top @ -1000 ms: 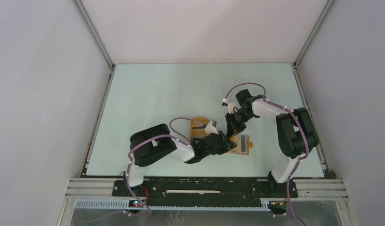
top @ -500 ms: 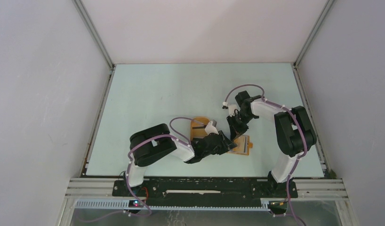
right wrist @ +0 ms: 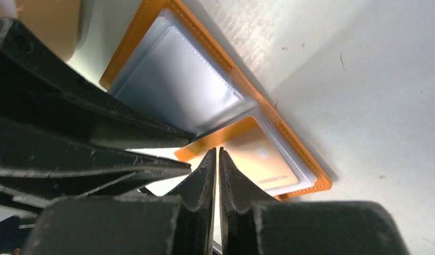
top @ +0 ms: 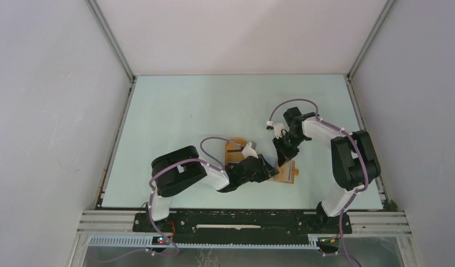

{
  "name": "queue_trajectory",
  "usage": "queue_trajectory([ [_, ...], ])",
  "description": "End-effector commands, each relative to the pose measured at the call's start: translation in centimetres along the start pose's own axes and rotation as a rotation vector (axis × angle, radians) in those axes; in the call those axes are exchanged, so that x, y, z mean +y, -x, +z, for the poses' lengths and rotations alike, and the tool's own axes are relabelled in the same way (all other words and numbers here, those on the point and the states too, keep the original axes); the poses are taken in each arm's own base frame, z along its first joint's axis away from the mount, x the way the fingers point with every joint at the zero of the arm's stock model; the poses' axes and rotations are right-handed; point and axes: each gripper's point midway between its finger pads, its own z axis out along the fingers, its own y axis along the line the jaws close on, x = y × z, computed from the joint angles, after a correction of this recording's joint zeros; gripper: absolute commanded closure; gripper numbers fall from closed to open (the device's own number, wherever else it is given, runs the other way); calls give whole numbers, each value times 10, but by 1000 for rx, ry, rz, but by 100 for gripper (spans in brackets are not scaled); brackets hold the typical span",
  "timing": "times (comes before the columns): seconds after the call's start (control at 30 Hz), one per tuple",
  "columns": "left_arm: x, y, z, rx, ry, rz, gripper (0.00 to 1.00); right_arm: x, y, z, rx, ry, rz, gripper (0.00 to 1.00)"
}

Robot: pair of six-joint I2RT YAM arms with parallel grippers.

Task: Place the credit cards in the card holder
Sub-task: Insert the credit card into the card holder.

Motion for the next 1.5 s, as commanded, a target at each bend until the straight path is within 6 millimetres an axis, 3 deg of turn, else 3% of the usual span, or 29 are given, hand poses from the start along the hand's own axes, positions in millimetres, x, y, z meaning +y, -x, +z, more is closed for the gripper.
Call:
queue_trajectory([
  [0.0, -23, 15, -6, -31, -26, 54, 70, 11, 8, -28, -103, 52, -72, 88],
  [0.13, -21, 16, -6, -24, 0, 83, 71, 18, 11, -48, -181, 82, -116, 88],
  [0.33, -24, 8, 1, 29, -6, 113, 71, -4, -2, -52, -171, -8, -95, 88],
  [0.5, -39, 2, 6, 73, -37, 138, 71, -14, -6, -57, -188, -4, -56, 88],
  [0.73, -48, -6, 11, 126, -58, 166, 69, -12, -3, -69, -245, 6, -65, 88],
  [0.83, -54, 2, 6, 112, -76, 196, 68, -8, 0, -85, -314, 12, -96, 87],
  [1.0, -73, 36, -33, 18, -111, 396, 64, 8, 9, -132, -506, -25, -228, 85],
  [1.1, -87, 62, -68, -68, -106, 571, 61, 35, 18, -167, -663, -55, -399, 81],
  [1.2, -89, 90, -103, -162, -56, 717, 54, 71, 23, -198, -816, -52, -623, 54],
  [1.23, -89, 100, -115, -198, -31, 750, 51, 83, 24, -206, -859, -38, -705, 39],
  [1.3, -81, 118, -135, -262, 33, 811, 42, 107, 26, -215, -923, 29, -821, 23],
  [1.4, -63, 142, -162, -348, 139, 863, 25, 134, 31, -214, -910, 149, -905, 12],
  [1.47, -49, 155, -179, -400, 202, 862, 12, 145, 37, -195, -819, 196, -932, 11],
])
